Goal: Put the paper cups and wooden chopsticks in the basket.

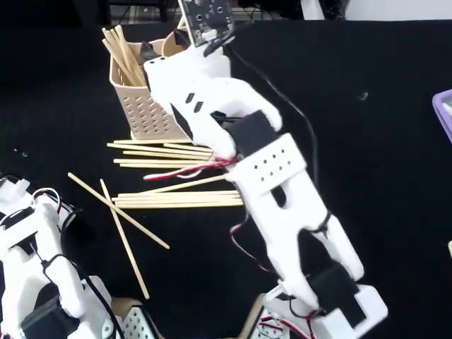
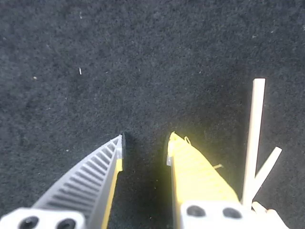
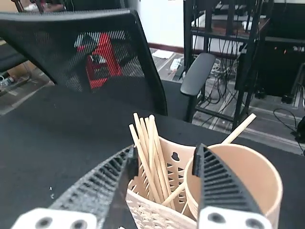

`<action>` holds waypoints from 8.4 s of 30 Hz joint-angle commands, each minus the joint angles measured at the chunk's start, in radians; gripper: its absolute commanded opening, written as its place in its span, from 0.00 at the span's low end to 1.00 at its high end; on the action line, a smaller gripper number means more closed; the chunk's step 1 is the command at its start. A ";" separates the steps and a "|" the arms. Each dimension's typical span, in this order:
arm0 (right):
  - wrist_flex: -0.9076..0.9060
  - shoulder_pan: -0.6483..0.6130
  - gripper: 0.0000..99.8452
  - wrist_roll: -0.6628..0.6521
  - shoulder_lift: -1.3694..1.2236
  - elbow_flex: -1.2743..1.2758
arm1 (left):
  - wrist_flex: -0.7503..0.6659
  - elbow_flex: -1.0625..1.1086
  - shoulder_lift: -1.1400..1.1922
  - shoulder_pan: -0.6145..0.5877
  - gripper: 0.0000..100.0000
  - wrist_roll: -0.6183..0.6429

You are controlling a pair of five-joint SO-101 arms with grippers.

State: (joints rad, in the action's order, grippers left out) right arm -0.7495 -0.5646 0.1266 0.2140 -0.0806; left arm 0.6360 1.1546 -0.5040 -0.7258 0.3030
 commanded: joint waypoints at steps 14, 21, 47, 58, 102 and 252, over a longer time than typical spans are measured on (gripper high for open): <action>-0.350 -0.212 0.19 -0.229 -0.085 0.501 | -0.014 -0.002 -0.029 -0.008 0.16 0.008; -0.160 -0.219 0.20 -0.385 -0.288 0.556 | -0.014 -0.002 -0.029 -0.008 0.16 0.008; -0.229 -0.224 0.04 -0.387 -0.275 0.558 | -0.014 -0.002 -0.029 -0.008 0.16 0.008; -0.157 -0.333 0.19 -0.387 -0.400 0.572 | -0.014 -0.002 -0.029 -0.008 0.16 0.008; 0.183 -0.153 0.01 -0.219 0.153 0.257 | -0.015 -0.002 -0.029 -0.005 0.16 0.008; -0.075 -0.293 0.16 -0.440 -0.484 0.452 | -0.015 -0.002 -0.029 -0.002 0.16 0.008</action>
State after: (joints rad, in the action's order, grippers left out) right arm -0.8431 -0.8516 -0.3168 -0.2232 0.4549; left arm 0.6329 1.1546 -0.5040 -0.7258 0.3030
